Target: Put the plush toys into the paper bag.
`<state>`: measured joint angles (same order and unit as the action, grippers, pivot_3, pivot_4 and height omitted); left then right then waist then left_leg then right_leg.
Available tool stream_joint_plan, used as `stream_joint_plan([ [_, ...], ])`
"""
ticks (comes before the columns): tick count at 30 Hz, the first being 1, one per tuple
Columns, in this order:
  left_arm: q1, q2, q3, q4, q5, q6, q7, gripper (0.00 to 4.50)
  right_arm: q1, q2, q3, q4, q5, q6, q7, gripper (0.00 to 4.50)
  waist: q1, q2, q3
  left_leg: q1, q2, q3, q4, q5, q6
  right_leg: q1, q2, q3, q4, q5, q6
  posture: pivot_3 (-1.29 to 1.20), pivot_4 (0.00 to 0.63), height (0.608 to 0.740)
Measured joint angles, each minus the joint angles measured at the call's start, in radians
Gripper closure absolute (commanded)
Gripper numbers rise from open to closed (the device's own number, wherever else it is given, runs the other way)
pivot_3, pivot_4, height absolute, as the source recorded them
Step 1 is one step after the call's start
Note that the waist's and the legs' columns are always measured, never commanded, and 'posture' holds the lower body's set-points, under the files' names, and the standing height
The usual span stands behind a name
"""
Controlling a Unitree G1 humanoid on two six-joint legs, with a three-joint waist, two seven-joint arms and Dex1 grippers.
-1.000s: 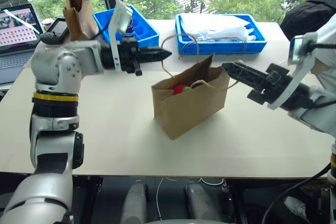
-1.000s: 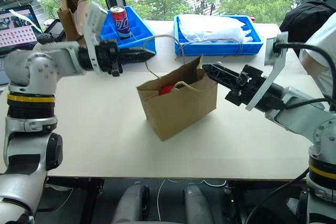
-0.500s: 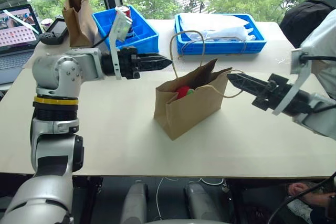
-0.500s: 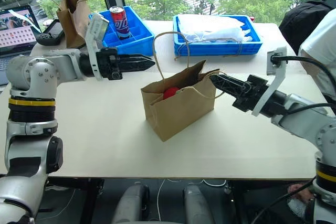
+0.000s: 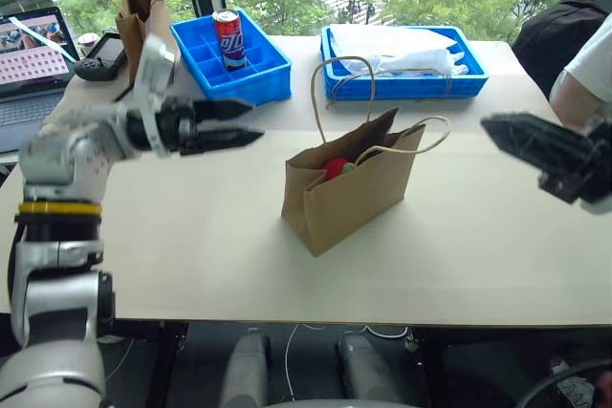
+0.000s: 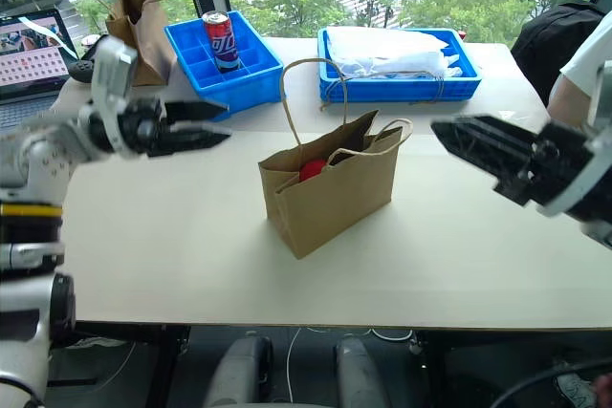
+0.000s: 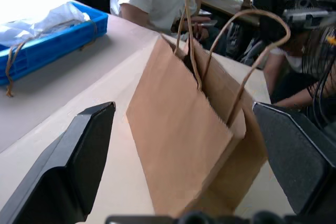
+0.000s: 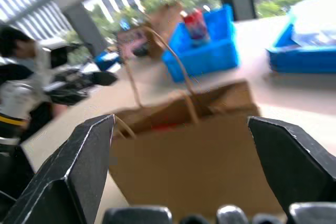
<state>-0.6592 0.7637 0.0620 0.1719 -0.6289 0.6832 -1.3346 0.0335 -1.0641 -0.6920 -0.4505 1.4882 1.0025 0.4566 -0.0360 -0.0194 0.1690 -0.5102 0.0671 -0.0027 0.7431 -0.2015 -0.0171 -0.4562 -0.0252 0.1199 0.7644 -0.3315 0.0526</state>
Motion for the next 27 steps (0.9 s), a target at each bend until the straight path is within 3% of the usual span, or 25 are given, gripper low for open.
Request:
stream_joint_plan([
  [4, 0.039, -0.055, 0.016, -0.065, -0.004, -0.037, 0.043, 0.0, 0.067, 0.073, 0.092, -0.147, -0.09, -0.015, 0.041, 2.52, 0.0, 0.0, 0.0, 0.001, 0.0, 0.0, 0.004, 0.002, 0.002, 0.002, 0.0, 0.0, 0.0, -0.001, 0.005, 0.0, 0.15, 0.665],
  [8, 0.046, -0.131, 0.024, -0.138, -0.017, -0.047, 0.111, 0.0, -0.037, 0.18, 0.327, -0.213, -0.317, -0.118, 0.002, 3.95, -0.008, -0.001, 0.0, 0.002, 0.0, 0.002, 0.004, 0.005, 0.0, 0.003, 0.0, 0.002, -0.001, 0.001, 0.006, 0.0, 0.15, 0.665],
  [10, 0.053, -0.138, 0.006, -0.155, 0.006, -0.075, 0.132, 0.0, -0.09, 0.234, 0.423, -0.217, -0.416, -0.16, -0.019, 4.43, -0.01, 0.0, 0.0, 0.002, 0.001, 0.001, 0.003, 0.005, 0.0, 0.002, 0.001, 0.002, 0.0, 0.001, 0.006, 0.0, 0.15, 0.665],
  [18, 0.095, -0.2, -0.007, -0.199, 0.014, -0.067, 0.211, 0.0, -0.213, 0.405, 0.672, -0.198, -0.689, -0.255, -0.07, 4.43, -0.002, -0.001, 0.0, 0.001, 0.0, 0.001, 0.002, 0.005, 0.001, 0.001, 0.001, 0.001, 0.0, 0.004, 0.001, 0.0, 0.15, 0.665],
  [27, 0.122, -0.245, -0.034, -0.31, -0.061, 0.046, 0.274, 0.0, -0.302, 0.538, 0.752, -0.119, -0.841, -0.287, -0.103, 4.43, -0.004, 0.0, 0.0, 0.001, 0.001, 0.001, 0.003, 0.006, 0.0, 0.001, 0.001, 0.001, 0.001, 0.004, 0.001, 0.0, 0.15, 0.665],
])
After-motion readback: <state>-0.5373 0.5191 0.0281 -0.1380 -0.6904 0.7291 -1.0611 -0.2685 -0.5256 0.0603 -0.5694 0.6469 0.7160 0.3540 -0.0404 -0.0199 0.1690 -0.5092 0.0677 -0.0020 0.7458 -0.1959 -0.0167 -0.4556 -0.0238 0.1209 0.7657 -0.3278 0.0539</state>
